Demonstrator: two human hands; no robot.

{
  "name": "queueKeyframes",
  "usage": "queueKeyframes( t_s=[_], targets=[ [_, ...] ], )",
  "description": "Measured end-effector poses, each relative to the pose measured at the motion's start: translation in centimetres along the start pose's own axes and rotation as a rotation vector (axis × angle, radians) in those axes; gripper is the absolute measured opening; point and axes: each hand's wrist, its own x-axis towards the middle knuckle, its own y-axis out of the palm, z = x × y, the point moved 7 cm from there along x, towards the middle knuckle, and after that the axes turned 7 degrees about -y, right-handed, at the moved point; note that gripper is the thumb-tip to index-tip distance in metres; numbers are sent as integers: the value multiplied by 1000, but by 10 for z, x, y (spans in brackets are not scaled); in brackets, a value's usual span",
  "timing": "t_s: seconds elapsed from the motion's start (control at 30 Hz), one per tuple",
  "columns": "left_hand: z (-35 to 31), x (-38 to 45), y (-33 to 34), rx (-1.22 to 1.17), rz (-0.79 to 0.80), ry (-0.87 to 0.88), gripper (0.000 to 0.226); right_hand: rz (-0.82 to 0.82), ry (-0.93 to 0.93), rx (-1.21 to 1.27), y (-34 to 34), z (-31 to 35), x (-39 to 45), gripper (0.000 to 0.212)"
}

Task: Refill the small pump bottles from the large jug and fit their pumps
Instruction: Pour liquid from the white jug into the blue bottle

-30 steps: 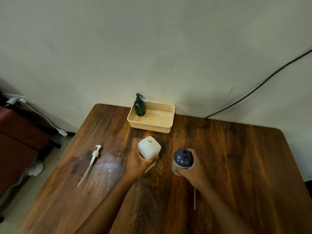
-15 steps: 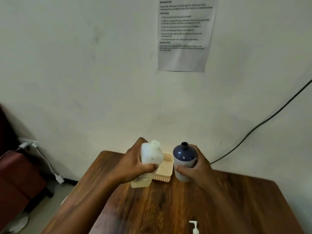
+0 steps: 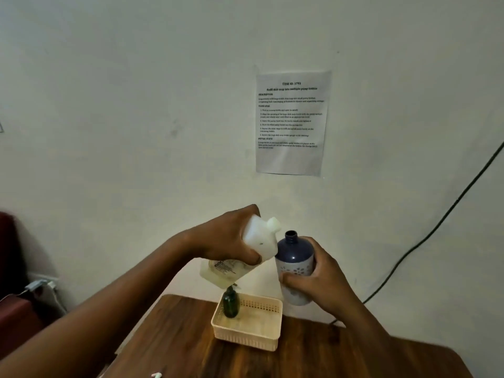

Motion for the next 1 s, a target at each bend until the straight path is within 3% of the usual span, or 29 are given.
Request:
queueKeyframes(
  t_s=[1.0],
  targets=[
    [-44, 24, -24, 321, 230, -44, 51, -27, -11, -56, -18, 21, 1, 67]
  ],
)
